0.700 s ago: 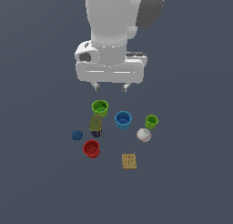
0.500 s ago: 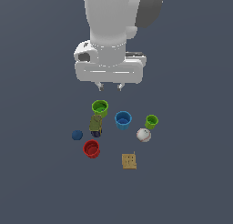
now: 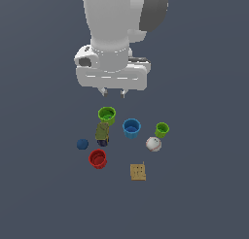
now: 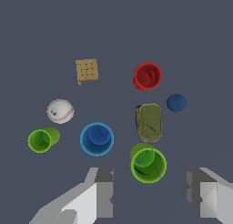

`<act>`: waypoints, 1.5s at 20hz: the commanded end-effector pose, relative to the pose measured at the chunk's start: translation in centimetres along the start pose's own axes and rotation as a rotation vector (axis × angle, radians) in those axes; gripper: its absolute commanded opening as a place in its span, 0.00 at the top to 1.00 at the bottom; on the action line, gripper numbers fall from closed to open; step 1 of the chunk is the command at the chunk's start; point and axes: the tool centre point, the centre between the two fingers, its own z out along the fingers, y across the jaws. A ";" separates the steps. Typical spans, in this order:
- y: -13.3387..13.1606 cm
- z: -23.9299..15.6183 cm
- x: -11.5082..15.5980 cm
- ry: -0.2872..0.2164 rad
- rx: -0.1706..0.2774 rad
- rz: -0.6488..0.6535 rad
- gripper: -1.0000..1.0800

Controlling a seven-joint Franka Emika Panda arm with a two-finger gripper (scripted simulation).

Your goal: Pick up a designated object from a clutter of objects.

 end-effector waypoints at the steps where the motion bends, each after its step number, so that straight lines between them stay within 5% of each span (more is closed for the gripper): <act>1: 0.3 0.8 -0.3 -0.009 0.009 0.029 0.38; 9: 2.6 6.5 -2.4 -0.071 0.067 0.244 0.38; 17: 6.2 15.1 -7.8 -0.178 0.132 0.630 0.38; 30: 9.0 21.8 -14.3 -0.277 0.149 1.004 0.38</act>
